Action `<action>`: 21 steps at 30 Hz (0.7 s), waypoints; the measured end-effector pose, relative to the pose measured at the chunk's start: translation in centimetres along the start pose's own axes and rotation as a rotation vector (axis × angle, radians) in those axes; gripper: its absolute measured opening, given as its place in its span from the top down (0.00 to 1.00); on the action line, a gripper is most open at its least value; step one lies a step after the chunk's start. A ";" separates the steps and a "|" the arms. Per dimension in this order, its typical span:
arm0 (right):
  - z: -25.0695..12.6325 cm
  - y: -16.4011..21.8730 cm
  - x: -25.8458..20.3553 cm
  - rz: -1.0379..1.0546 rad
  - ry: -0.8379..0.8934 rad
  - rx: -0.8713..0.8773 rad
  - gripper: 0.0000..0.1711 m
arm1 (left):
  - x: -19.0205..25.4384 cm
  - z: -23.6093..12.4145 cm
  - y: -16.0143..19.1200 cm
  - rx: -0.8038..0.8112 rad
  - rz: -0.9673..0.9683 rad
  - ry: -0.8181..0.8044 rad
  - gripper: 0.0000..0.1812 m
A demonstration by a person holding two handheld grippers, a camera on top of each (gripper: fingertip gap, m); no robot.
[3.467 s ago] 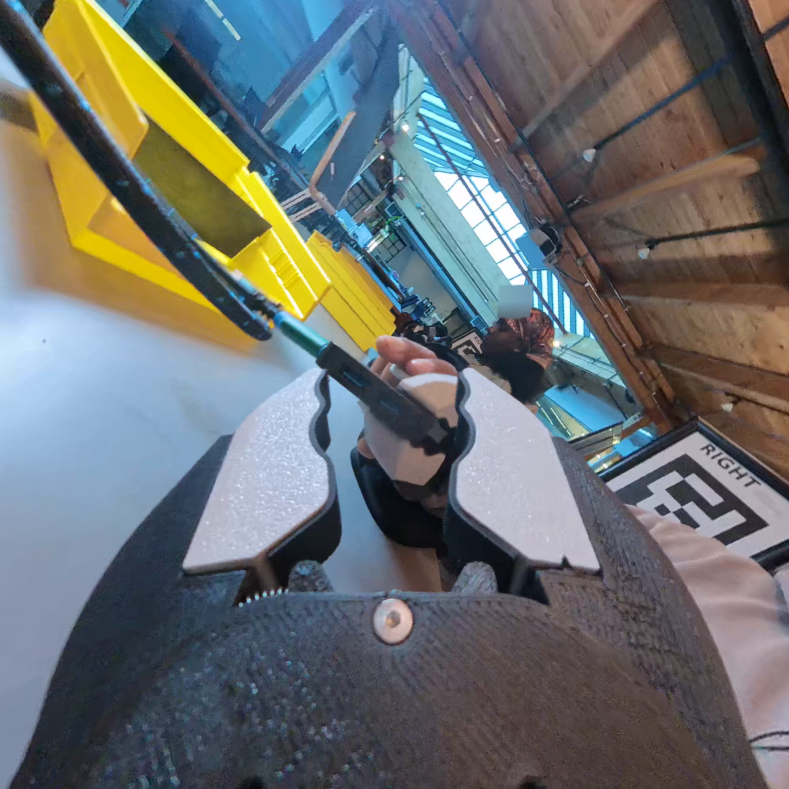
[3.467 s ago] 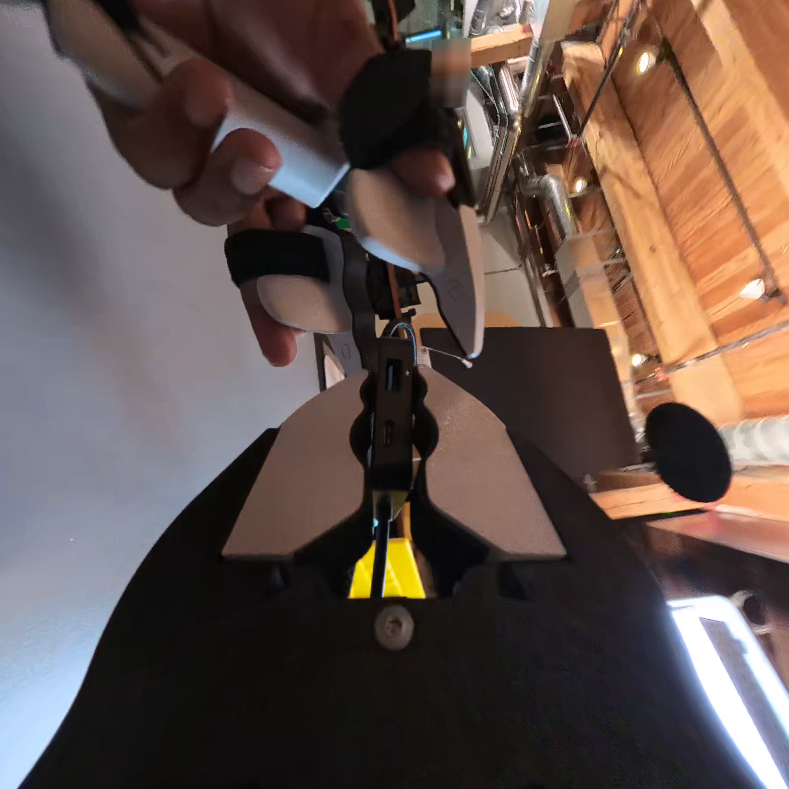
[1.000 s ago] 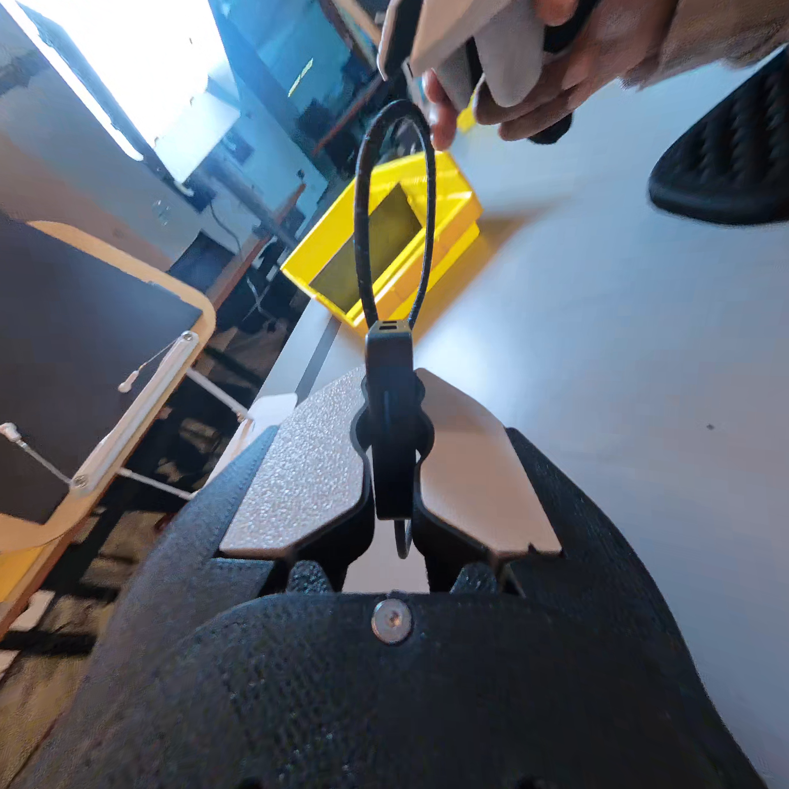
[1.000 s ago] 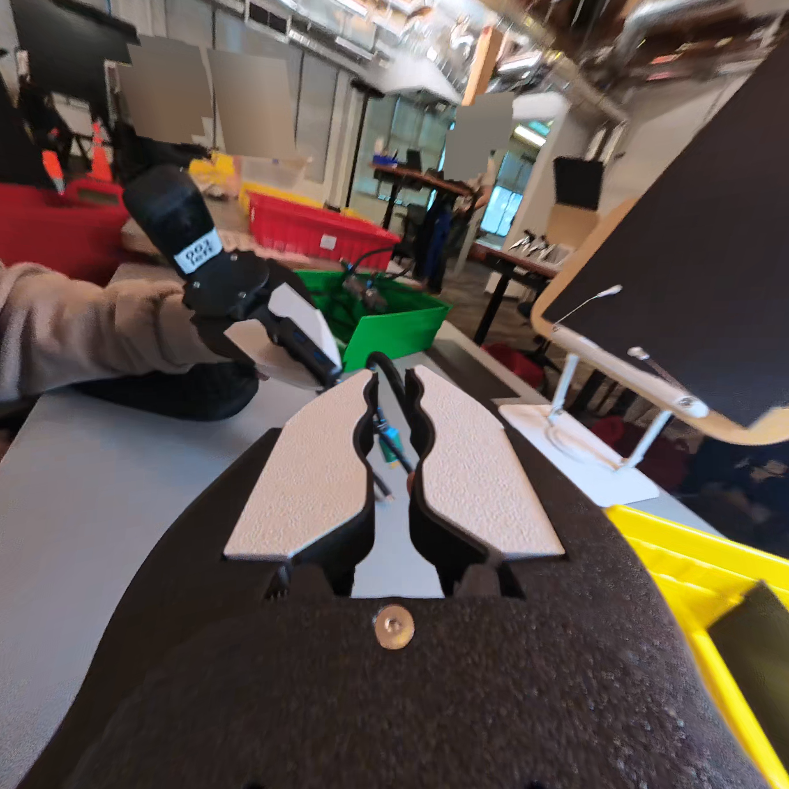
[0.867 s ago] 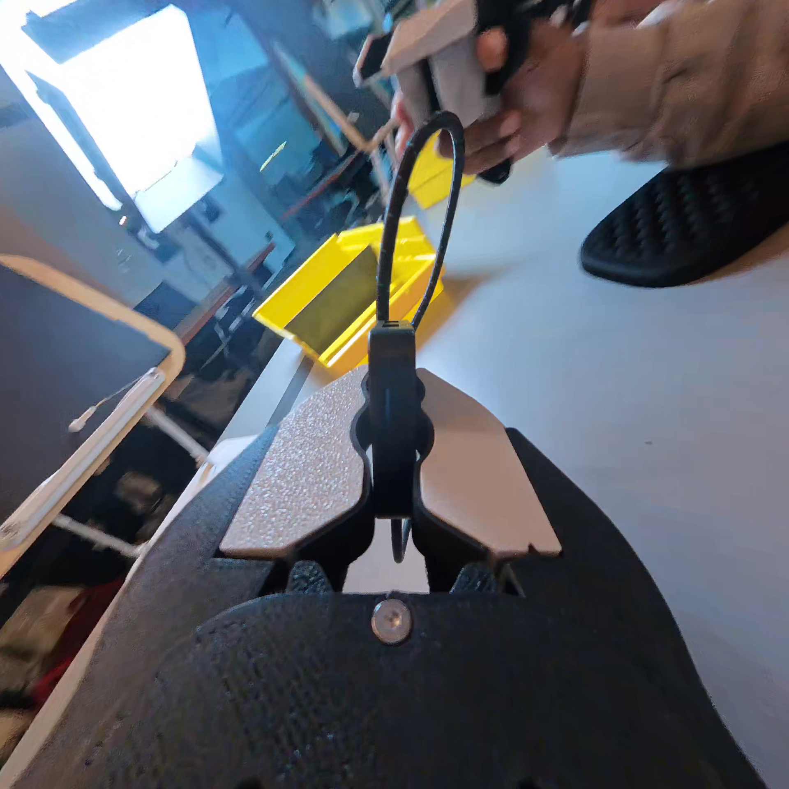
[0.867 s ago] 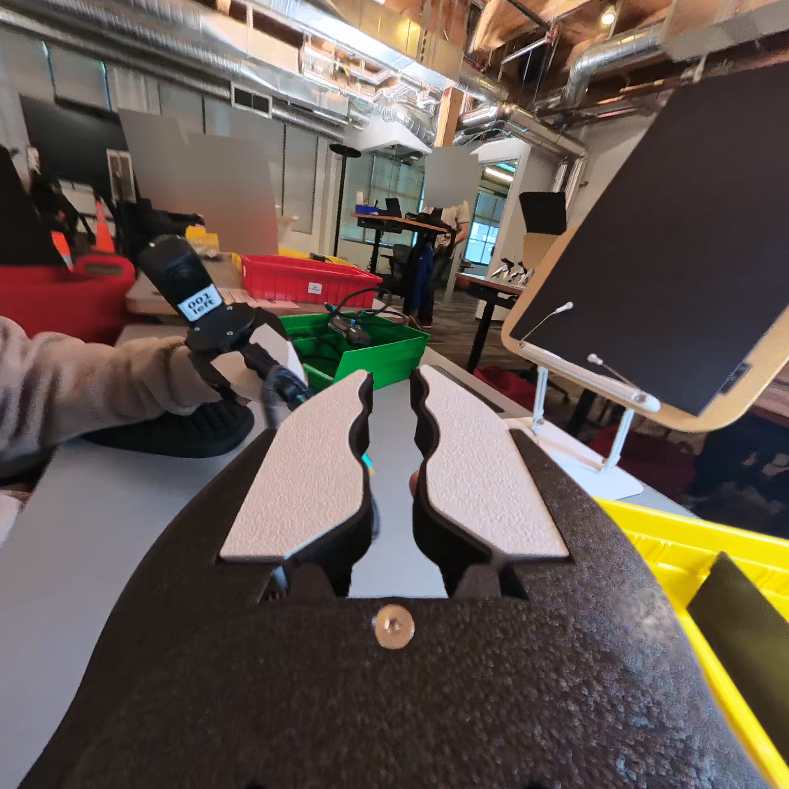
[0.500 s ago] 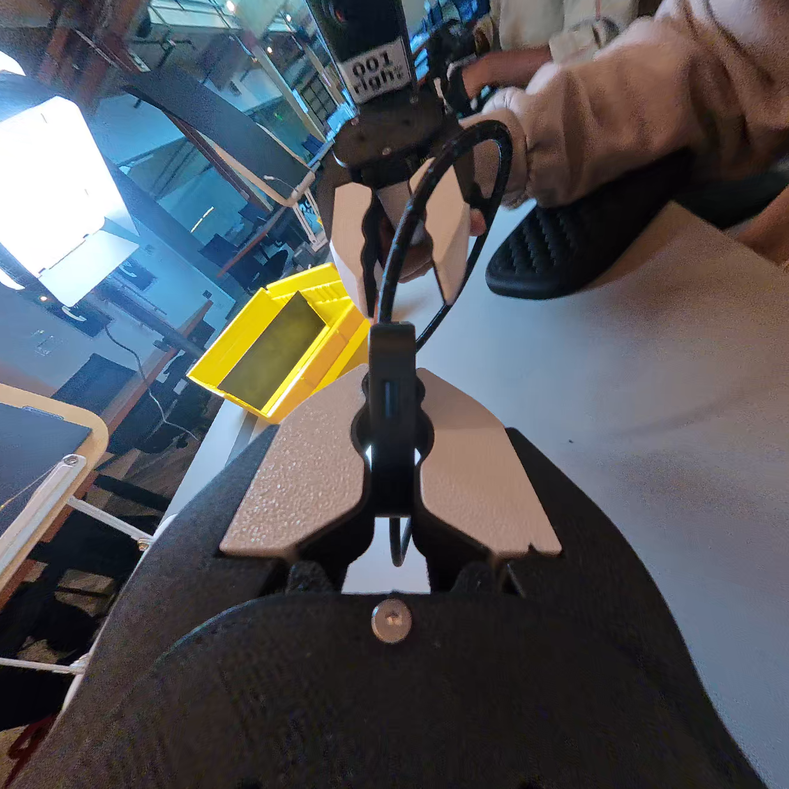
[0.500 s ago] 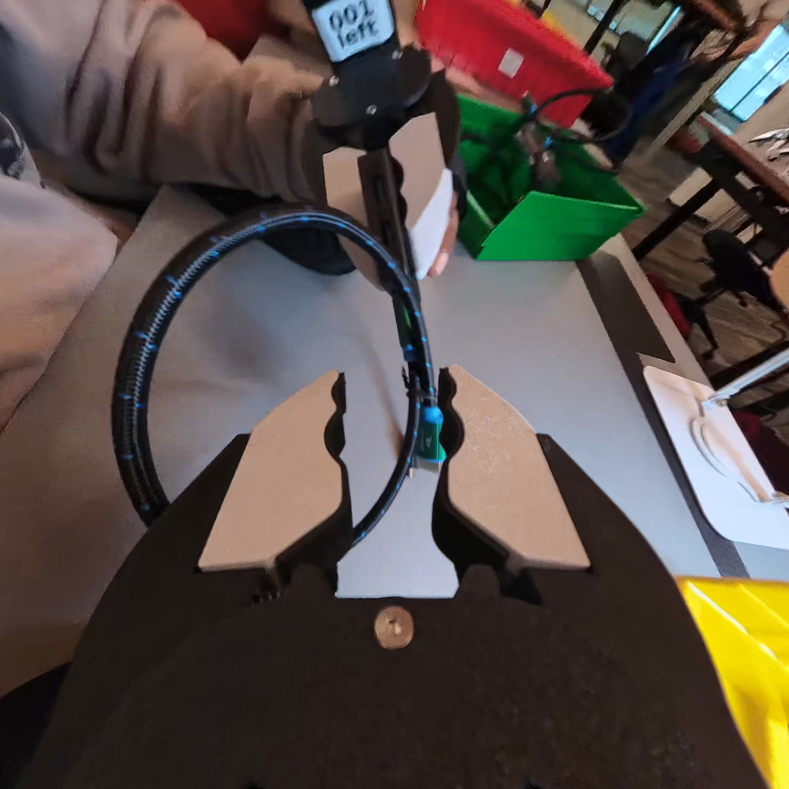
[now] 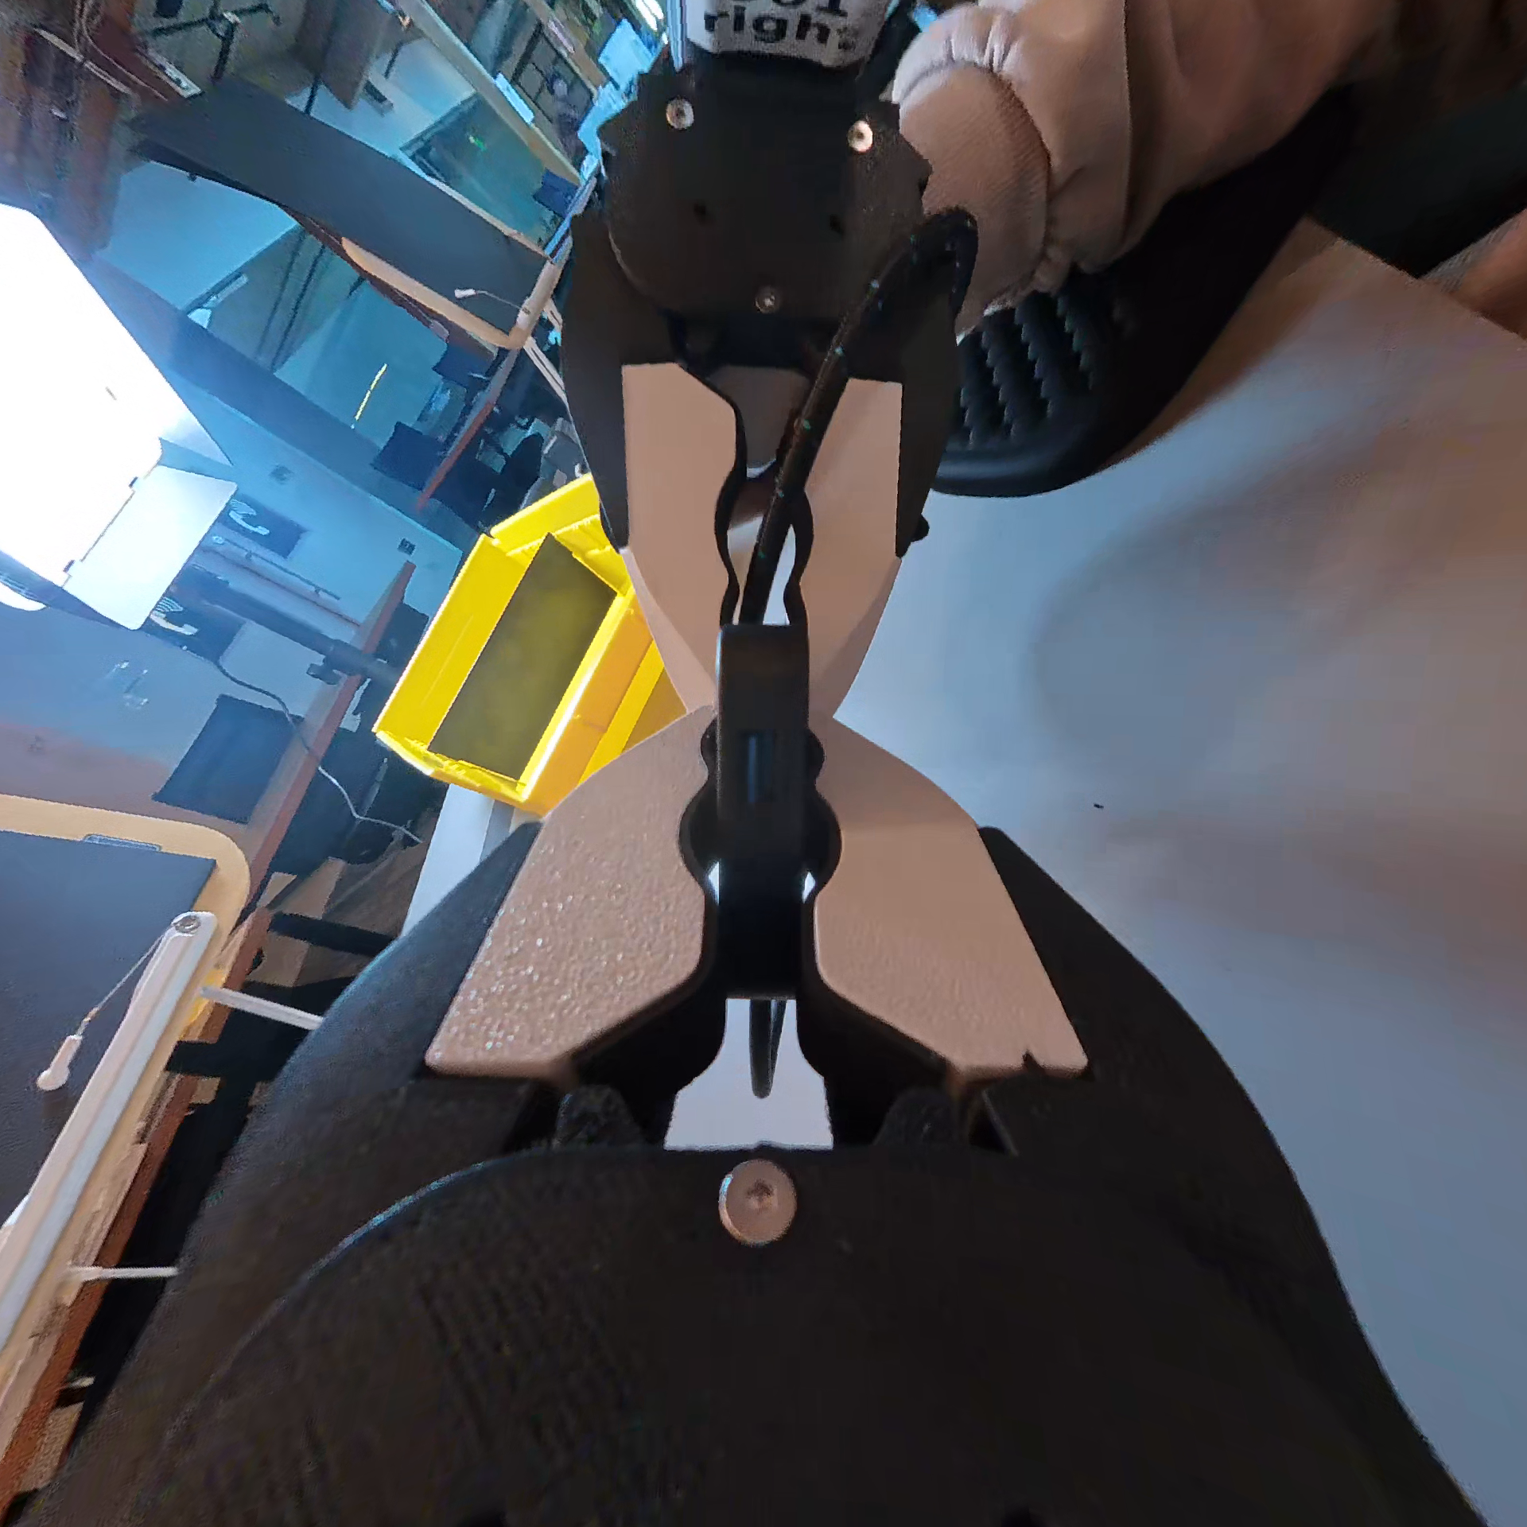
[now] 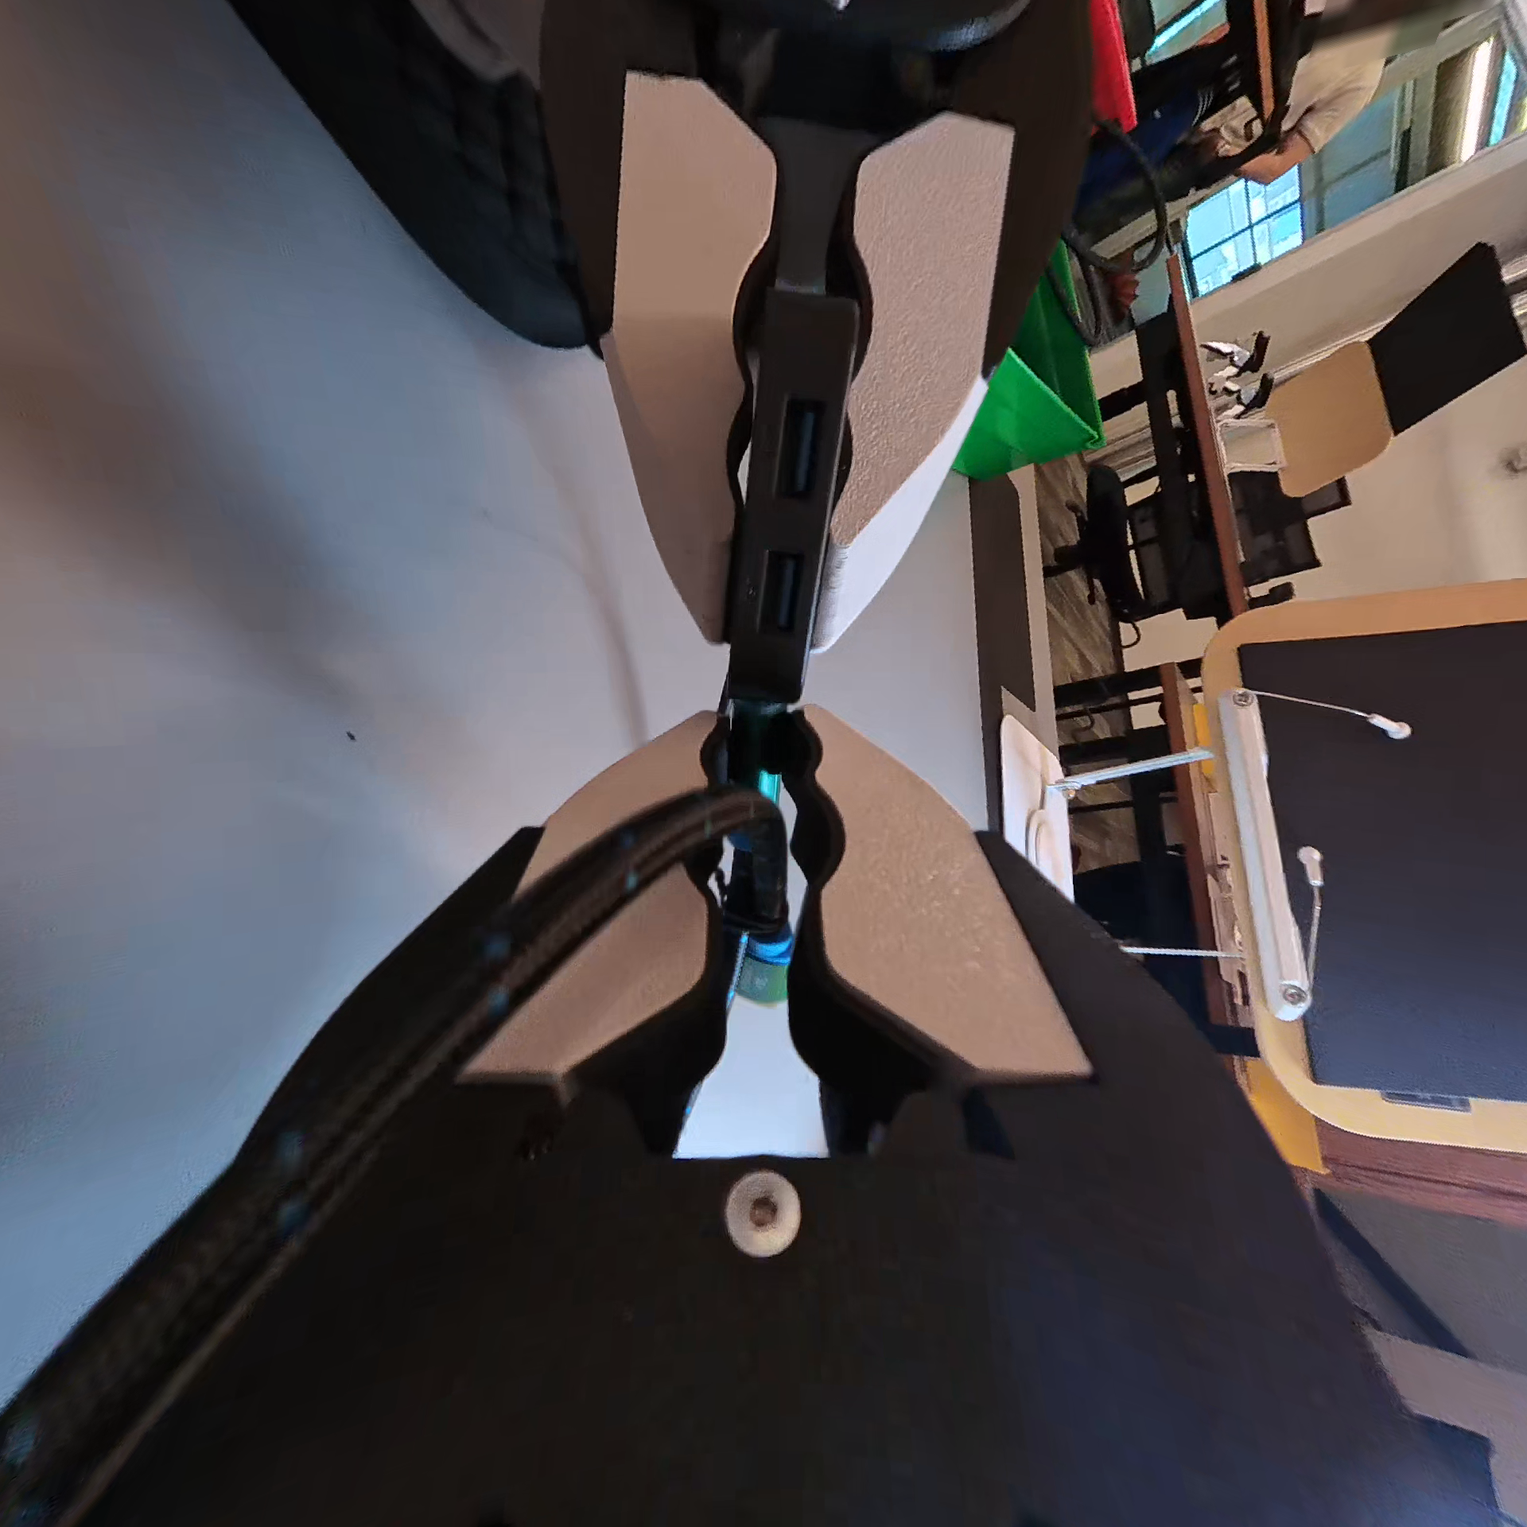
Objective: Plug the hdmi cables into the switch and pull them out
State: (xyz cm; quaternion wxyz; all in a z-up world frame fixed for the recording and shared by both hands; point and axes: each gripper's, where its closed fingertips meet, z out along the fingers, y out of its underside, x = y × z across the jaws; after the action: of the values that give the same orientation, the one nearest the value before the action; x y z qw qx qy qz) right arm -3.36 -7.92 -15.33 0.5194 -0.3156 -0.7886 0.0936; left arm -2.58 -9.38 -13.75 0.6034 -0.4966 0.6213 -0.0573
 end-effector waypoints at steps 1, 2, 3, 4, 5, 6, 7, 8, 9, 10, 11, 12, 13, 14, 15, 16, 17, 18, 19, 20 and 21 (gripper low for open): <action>-0.1 0.3 0.1 -0.008 -0.002 -0.016 0.93 | -0.1 -0.1 0.0 -0.007 0.007 -0.004 0.92; -0.1 2.9 0.3 -0.040 -0.001 -0.163 0.93 | -0.5 -0.6 -0.5 0.021 -0.007 -0.018 0.92; -0.5 5.8 0.8 -0.073 0.026 -0.272 0.93 | -1.9 -1.8 -1.3 0.070 -0.043 -0.063 0.92; -0.9 7.4 1.0 -0.012 0.029 -0.271 0.93 | -3.6 -3.4 -1.8 0.105 -0.081 -0.121 0.92; -1.6 7.9 1.5 0.097 0.041 -0.208 0.93 | -5.2 -5.1 -2.1 0.134 -0.105 -0.177 0.92; -2.5 7.8 2.9 0.179 0.091 -0.153 0.93 | -6.3 -6.4 -1.9 0.150 -0.130 -0.221 0.92; -3.5 8.0 4.8 0.215 0.159 -0.140 0.93 | -7.1 -7.3 -1.4 0.155 -0.157 -0.261 0.92; -4.5 8.2 6.7 0.223 0.219 -0.151 0.93 | -7.8 -7.8 -0.7 0.156 -0.184 -0.302 0.92; -5.3 8.7 8.5 0.230 0.259 -0.178 0.93 | -8.1 -8.0 0.2 0.153 -0.215 -0.328 0.92; -6.0 9.5 10.4 0.238 0.298 -0.222 0.93 | -8.2 -7.8 1.1 0.143 -0.245 -0.335 0.92; -6.5 10.6 12.2 0.243 0.323 -0.277 0.93 | -8.2 -7.5 1.8 0.135 -0.268 -0.333 0.92; -6.7 12.4 13.8 0.257 0.321 -0.354 0.93 | -7.9 -7.1 2.2 0.131 -0.282 -0.322 0.92; -6.9 14.5 15.6 0.263 0.334 -0.452 0.93 | -7.7 -6.7 2.4 0.123 -0.290 -0.314 0.92; -7.2 16.8 17.7 0.244 0.374 -0.542 0.93 | -7.5 -6.3 2.5 0.110 -0.285 -0.309 0.92; -7.1 19.0 19.3 0.216 0.381 -0.623 0.93 | -7.2 -6.0 2.6 0.096 -0.274 -0.303 0.92; -6.7 21.5 20.0 0.209 0.338 -0.716 0.93 | -7.0 -5.7 2.6 0.082 -0.263 -0.300 0.92; -6.4 24.1 20.2 0.216 0.277 -0.815 0.92 | -6.8 -5.6 2.7 0.073 -0.257 -0.298 0.92; -6.2 26.3 20.6 0.216 0.246 -0.886 0.88 | -6.7 -5.5 2.9 0.065 -0.257 -0.294 0.92; -5.8 28.0 20.4 0.224 0.193 -0.929 0.84 | -6.6 -5.4 3.0 0.061 -0.263 -0.291 0.92; -5.5 29.5 19.7 0.250 0.117 -0.967 0.80 | -6.5 -5.3 3.2 0.058 -0.270 -0.290 0.92; -5.5 30.7 18.9 0.277 0.042 -1.006 0.77 | -6.4 -5.2 3.5 0.054 -0.276 -0.288 0.92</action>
State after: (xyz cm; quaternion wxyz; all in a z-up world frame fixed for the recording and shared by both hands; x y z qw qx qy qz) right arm 8.81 26.39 -13.15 0.3021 -0.6294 -0.6762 -0.2352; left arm -10.11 -5.98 -10.23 0.6854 -0.5639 0.4530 -0.0845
